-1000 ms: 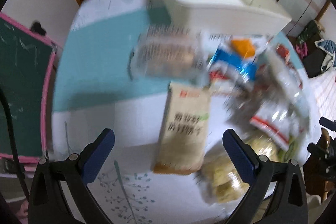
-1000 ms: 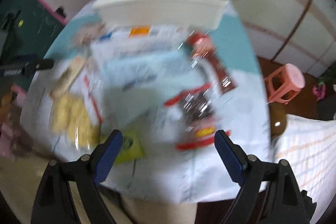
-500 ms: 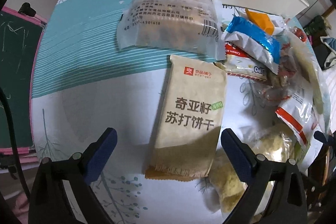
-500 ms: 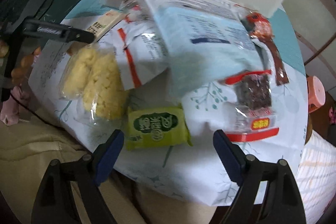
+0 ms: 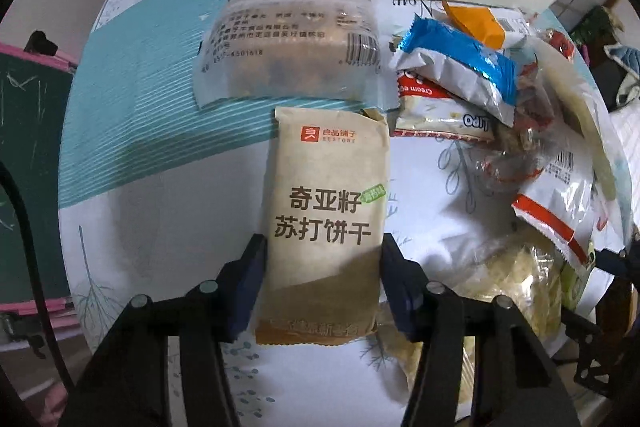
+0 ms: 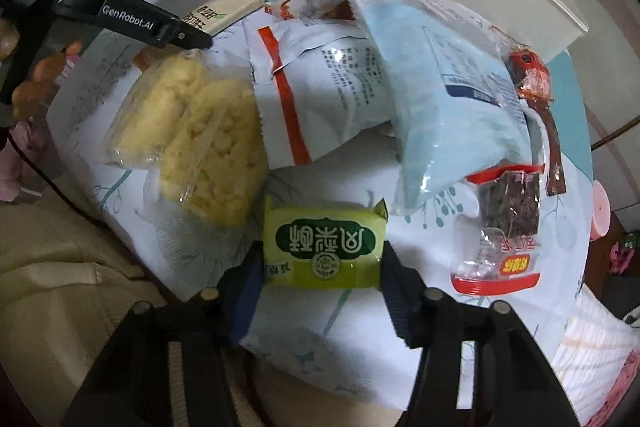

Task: Organize snacks
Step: 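Carry both packets into the white tray and open both tools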

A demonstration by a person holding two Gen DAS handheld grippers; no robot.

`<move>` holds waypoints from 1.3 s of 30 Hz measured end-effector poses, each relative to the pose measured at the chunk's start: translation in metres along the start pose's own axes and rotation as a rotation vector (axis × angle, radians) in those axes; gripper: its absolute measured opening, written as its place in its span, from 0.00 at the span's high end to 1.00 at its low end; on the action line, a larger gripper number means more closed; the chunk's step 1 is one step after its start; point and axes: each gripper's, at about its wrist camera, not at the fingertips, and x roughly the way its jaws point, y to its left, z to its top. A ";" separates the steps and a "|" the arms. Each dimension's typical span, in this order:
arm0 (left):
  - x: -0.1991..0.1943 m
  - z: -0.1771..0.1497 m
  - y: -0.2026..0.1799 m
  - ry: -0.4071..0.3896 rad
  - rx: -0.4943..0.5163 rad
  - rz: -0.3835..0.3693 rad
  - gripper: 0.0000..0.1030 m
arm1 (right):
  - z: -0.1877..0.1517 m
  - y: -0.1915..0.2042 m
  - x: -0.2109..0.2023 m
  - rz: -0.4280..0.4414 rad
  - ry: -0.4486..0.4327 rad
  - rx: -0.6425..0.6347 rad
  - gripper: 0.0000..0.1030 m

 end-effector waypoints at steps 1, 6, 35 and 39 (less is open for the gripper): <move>-0.001 0.000 0.000 -0.004 -0.002 0.001 0.48 | -0.001 -0.004 -0.001 0.008 -0.001 0.020 0.49; -0.018 -0.008 0.008 -0.042 -0.033 0.011 0.48 | -0.006 -0.021 -0.020 0.027 -0.030 0.091 0.49; -0.176 0.213 -0.042 -0.429 0.015 -0.034 0.47 | 0.231 -0.187 -0.125 -0.147 -0.396 0.440 0.49; -0.139 0.225 -0.035 -0.376 -0.031 -0.067 0.34 | 0.246 -0.196 -0.083 -0.108 -0.310 0.477 0.45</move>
